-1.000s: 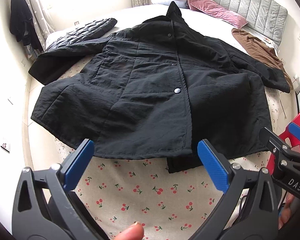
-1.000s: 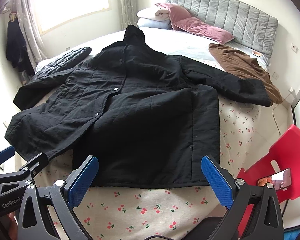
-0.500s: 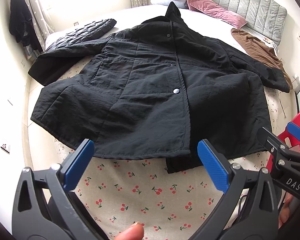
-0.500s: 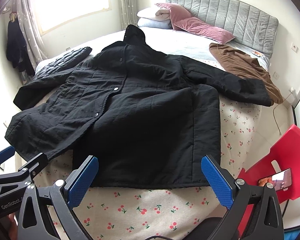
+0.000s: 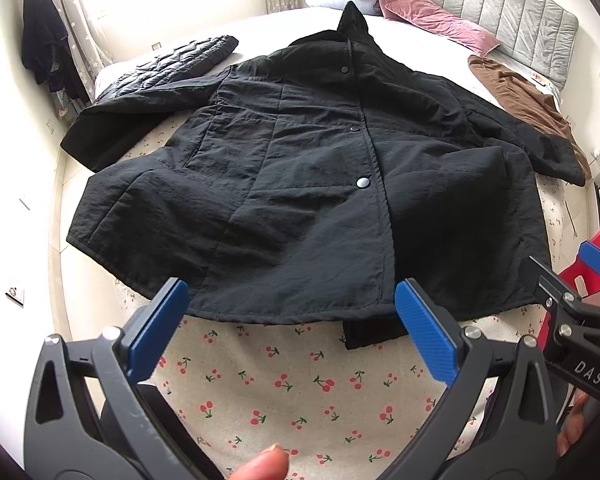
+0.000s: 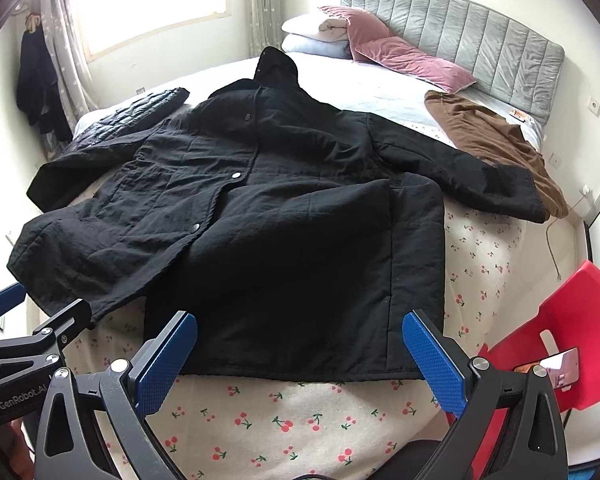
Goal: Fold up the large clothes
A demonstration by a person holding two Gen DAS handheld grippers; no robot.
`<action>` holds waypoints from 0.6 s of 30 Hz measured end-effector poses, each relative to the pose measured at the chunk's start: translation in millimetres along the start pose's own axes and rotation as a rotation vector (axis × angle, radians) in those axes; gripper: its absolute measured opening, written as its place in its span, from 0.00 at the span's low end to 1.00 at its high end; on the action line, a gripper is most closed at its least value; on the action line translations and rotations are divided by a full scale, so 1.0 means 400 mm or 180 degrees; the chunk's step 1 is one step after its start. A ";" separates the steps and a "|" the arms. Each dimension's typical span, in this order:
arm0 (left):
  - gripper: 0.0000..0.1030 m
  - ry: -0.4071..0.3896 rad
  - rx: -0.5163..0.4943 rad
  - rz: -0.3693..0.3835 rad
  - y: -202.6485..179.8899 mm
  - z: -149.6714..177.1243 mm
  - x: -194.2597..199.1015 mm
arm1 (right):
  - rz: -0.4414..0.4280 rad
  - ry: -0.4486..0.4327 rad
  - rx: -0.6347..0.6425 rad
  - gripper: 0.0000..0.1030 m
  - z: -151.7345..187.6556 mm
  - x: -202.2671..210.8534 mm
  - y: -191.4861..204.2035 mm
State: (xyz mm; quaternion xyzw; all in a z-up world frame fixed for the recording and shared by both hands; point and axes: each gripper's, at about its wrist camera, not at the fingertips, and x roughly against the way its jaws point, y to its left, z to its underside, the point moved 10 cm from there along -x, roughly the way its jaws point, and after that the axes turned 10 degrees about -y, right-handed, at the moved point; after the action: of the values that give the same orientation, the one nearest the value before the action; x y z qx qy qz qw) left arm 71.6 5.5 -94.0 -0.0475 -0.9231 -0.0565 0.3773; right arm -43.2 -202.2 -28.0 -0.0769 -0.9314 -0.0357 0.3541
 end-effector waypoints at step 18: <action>1.00 -0.0037 0.0010 0.0016 -0.006 -0.022 0.002 | -0.0005 -0.0011 -0.0046 1.00 -0.004 -0.005 -0.001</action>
State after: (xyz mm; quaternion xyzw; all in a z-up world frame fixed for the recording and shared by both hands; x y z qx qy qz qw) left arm 76.8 2.0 -87.7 -0.0495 -0.9253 -0.0539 0.3721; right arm -40.8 -202.9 -28.2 -0.0788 -0.9318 -0.0425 0.3518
